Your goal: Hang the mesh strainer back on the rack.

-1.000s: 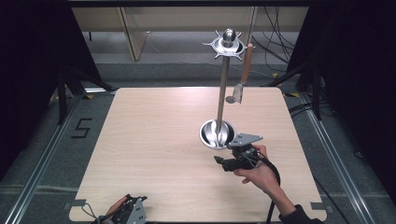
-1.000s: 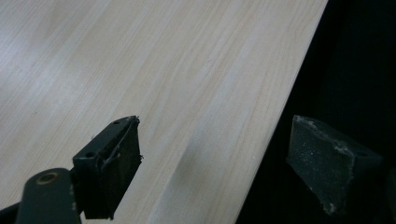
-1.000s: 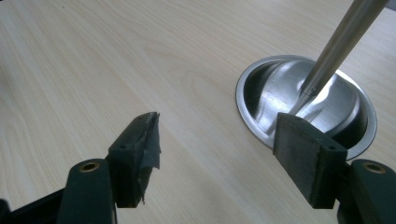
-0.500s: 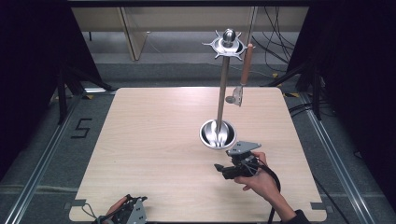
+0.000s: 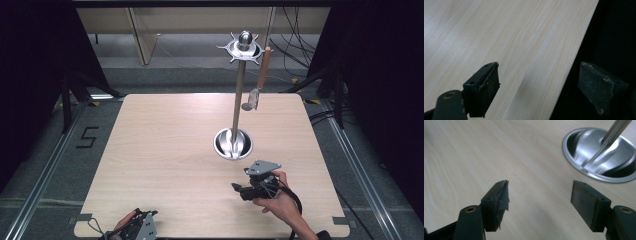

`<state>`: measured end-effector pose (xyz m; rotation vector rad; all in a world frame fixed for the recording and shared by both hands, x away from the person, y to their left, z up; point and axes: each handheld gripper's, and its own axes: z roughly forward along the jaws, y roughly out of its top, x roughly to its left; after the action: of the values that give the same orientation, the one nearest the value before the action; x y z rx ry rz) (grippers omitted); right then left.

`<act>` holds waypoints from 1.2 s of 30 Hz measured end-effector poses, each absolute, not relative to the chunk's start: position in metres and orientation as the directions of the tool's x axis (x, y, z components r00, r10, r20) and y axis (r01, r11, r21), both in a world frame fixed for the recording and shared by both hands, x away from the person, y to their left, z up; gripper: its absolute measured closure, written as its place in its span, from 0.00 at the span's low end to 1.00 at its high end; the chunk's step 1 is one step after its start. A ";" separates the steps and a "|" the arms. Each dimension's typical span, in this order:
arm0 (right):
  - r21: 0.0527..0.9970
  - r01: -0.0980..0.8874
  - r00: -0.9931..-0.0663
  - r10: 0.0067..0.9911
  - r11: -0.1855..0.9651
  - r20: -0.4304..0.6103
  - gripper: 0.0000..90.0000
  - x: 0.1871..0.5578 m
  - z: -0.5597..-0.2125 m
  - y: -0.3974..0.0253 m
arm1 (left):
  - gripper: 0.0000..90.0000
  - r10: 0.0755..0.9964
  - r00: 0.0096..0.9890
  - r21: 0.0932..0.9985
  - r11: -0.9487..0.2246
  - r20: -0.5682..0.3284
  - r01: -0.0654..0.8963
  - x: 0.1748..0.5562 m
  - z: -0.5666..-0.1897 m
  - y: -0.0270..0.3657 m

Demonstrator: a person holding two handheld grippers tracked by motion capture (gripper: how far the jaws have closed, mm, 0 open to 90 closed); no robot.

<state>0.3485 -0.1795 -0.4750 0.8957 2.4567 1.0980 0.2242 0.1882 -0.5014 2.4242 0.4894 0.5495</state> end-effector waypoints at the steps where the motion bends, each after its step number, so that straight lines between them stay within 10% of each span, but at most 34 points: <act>1: 0.744 0.423 -0.763 0.646 0.517 -0.015 0.35 0.347 -0.476 -0.180 | 0.18 0.460 0.847 0.623 -0.753 0.267 0.213 0.224 -0.501 0.188; 36: 0.722 0.413 -0.790 0.613 0.556 -0.020 0.34 0.320 -0.486 -0.180 | 0.18 0.455 0.852 0.623 -0.753 0.258 0.213 0.225 -0.502 0.188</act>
<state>0.3201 -0.1802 -0.4859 0.8523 2.5233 1.0657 0.2246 0.1882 -0.5019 2.4266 0.4852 0.5339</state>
